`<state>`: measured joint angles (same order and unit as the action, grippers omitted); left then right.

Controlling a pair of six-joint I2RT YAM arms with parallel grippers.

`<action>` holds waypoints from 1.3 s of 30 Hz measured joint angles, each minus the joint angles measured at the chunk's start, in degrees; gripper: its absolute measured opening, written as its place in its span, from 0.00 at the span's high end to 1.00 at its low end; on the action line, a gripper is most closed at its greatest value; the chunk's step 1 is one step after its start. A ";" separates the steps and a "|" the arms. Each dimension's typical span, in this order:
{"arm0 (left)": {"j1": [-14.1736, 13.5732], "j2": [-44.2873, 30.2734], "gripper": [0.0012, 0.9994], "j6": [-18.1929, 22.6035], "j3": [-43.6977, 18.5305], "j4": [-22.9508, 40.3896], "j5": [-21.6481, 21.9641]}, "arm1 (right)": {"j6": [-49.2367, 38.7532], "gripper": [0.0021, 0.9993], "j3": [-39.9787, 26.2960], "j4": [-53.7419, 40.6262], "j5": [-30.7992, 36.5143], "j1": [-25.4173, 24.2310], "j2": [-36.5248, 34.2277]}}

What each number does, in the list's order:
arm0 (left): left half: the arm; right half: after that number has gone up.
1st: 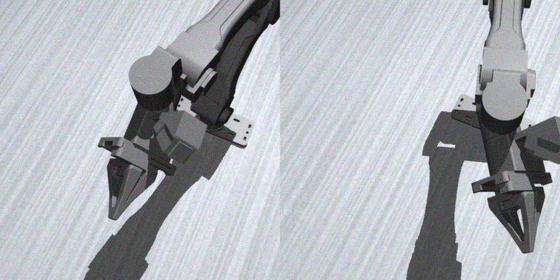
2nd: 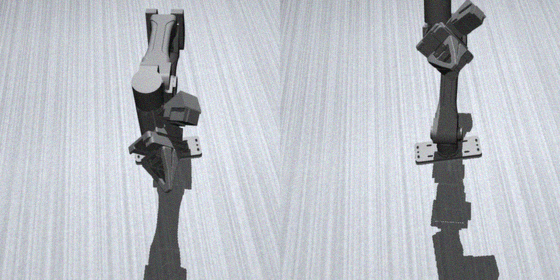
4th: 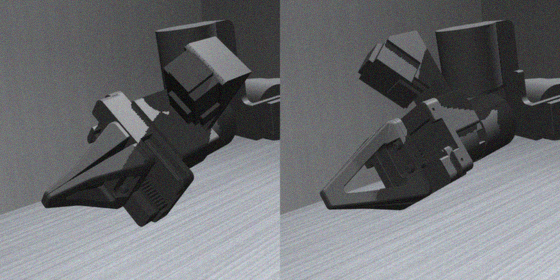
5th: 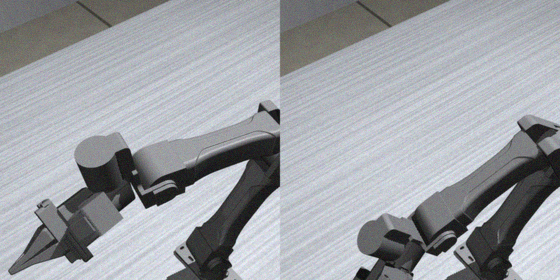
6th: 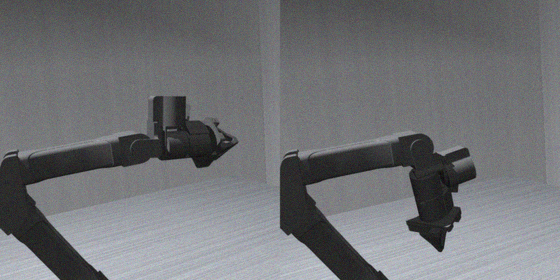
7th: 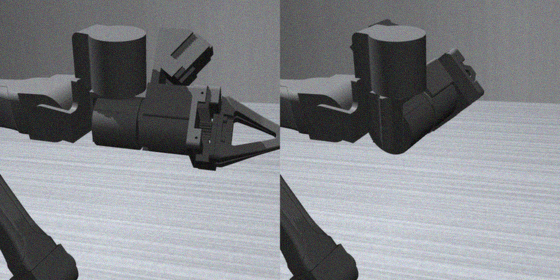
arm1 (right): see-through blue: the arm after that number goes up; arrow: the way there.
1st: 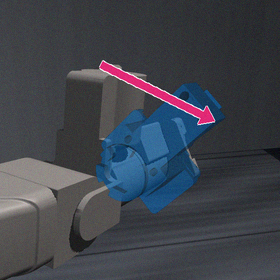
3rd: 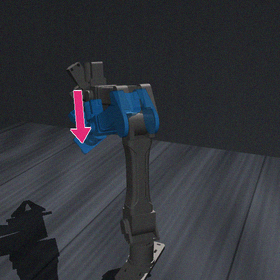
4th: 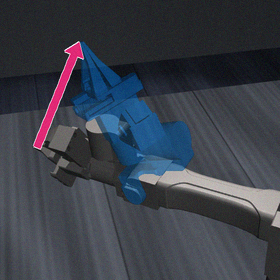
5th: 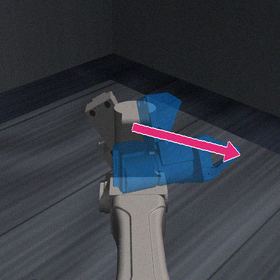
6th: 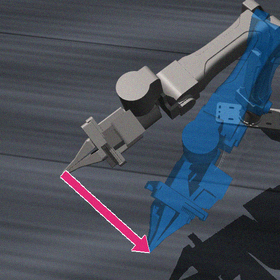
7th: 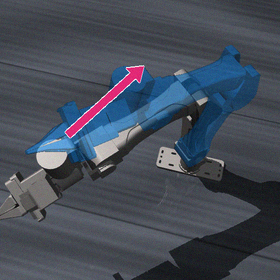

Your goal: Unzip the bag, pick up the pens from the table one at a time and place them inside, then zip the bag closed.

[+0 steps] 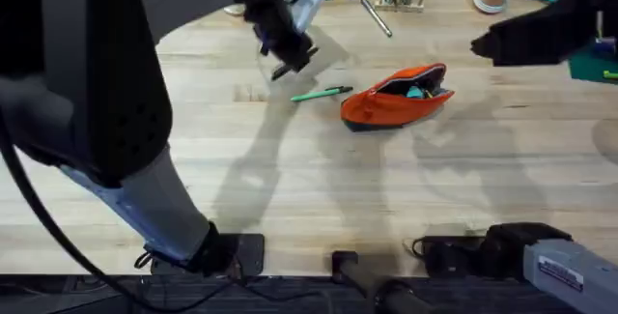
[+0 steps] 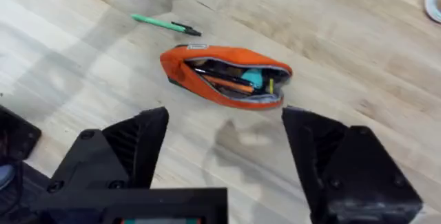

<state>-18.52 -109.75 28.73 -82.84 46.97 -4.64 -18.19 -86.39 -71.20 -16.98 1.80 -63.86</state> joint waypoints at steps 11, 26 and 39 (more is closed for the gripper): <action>-7.75 0.00 0.96 -0.92 -17.01 11.39 0.20 | -0.02 0.00 0.00 -0.74 1.73 0.00 8.51; -21.11 0.00 0.96 -6.46 -29.32 17.95 0.15 | -0.02 0.00 0.00 -0.85 2.19 0.00 10.76; -28.09 -0.02 0.96 -9.78 -29.32 17.95 -1.29 | -0.02 0.00 0.00 -0.85 2.19 0.00 10.76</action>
<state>-46.60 -109.78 18.95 -112.16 64.93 -5.94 -18.22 -86.39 -72.05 -14.78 1.80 -53.10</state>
